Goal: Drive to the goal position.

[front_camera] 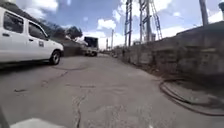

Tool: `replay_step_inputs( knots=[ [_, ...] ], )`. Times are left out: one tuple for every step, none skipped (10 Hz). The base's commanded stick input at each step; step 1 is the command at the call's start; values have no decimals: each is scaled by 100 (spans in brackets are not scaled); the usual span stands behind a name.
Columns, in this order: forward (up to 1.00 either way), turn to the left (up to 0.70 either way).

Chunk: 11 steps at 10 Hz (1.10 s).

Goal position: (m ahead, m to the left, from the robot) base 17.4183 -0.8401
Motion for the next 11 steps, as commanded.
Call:
replay_step_inputs(
  knots=[
    [6, 0],
    [16, 0],
    [25, 0],
    [35, 0],
    [44, 0],
    [54, 0],
    [63, 0],
    [70, 0],
    [70, 0],
    [70, 0],
    [70, 0]
  ],
)
